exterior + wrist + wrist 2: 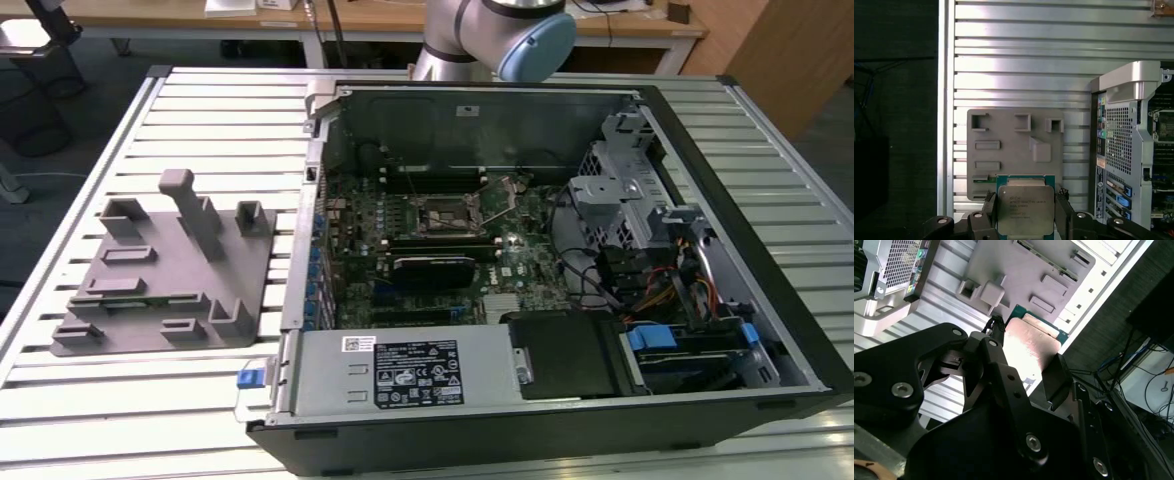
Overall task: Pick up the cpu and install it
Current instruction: 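Pick up the cpu and move it towards the insertion slot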
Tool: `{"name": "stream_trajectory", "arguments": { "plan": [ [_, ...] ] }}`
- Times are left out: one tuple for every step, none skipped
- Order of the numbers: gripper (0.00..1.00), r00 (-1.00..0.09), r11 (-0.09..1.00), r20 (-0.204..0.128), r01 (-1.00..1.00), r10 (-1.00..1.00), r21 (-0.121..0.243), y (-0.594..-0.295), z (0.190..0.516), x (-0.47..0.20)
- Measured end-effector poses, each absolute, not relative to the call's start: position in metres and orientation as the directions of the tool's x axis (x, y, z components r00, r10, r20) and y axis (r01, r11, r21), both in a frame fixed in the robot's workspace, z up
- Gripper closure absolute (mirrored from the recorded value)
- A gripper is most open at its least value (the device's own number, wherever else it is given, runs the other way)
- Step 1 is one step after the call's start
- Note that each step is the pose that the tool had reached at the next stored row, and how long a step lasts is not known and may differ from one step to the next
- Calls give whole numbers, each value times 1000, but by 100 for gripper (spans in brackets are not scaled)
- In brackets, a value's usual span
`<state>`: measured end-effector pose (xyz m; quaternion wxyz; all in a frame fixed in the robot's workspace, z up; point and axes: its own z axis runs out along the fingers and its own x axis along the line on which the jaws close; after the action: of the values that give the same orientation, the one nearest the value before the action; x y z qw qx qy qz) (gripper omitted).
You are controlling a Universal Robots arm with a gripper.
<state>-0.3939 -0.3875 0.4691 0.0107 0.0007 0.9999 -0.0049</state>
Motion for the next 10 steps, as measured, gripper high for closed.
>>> {"name": "stream_trajectory", "arguments": {
  "plan": [
    [46, -1000, 1000, -21, 2, 1, -10, -387, 469, -393],
    [46, -1000, 1000, -21, 1, 1, -10, -387, 469, -393],
    [46, -1000, 1000, -21, 2, 1, -10, -387, 469, -393],
    [46, -1000, 1000, -21, 2, 1, -10, -387, 469, -392],
    [46, -1000, 1000, -21, 2, 1, -10, -387, 469, -392],
    [46, -1000, 1000, -21, 2, 1, -10, -387, 469, -391],
    [46, -1000, 1000, -21, 2, 1, -10, -387, 469, -390],
    [46, -1000, 1000, -21, 2, 1, -10, -387, 469, -390],
    [46, -1000, 1000, -21, 2, 1, -10, -387, 469, -389],
    [46, -1000, 1000, -21, 1, 1, -10, -387, 469, -389]
  ]
}}
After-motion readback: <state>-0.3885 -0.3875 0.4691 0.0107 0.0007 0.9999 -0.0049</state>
